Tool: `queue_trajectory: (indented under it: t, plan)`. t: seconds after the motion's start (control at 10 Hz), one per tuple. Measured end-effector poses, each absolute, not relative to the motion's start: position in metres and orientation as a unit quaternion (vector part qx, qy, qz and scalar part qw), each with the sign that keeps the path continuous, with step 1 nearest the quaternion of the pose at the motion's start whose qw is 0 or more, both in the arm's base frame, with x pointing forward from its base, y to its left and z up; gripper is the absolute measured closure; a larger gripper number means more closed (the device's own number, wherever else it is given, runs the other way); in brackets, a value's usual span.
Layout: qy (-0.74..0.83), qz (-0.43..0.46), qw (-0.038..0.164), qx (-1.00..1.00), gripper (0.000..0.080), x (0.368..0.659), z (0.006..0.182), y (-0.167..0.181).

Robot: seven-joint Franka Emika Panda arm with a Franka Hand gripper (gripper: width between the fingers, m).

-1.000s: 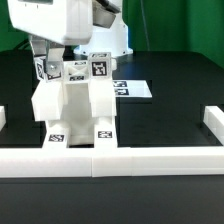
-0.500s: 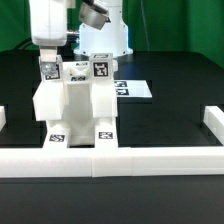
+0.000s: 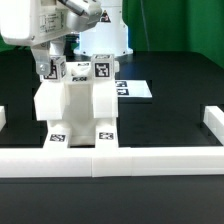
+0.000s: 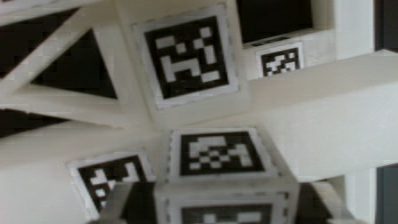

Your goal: Assemble chair

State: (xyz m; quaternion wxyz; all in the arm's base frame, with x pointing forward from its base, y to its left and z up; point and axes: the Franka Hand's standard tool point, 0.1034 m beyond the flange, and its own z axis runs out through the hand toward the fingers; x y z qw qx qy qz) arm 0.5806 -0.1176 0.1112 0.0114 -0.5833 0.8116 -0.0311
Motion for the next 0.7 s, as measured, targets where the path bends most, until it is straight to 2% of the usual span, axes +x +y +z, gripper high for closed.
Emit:
queue_trajectory:
  t: [0.4,0.5,0.6,0.7]
  plan:
    - [0.823,-0.029,0.010,-0.567,0.0515,0.5794,0.1111,-0.1166]
    - [0.820,-0.029,0.009,-0.572,0.0363,0.5791,0.1103,-0.1164]
    - [0.787,-0.032,0.009,-0.616,0.0363,0.5802,0.1111,-0.1174]
    - [0.757,-0.035,0.009,-0.652,0.0202,0.5815,0.1119,-0.1172]
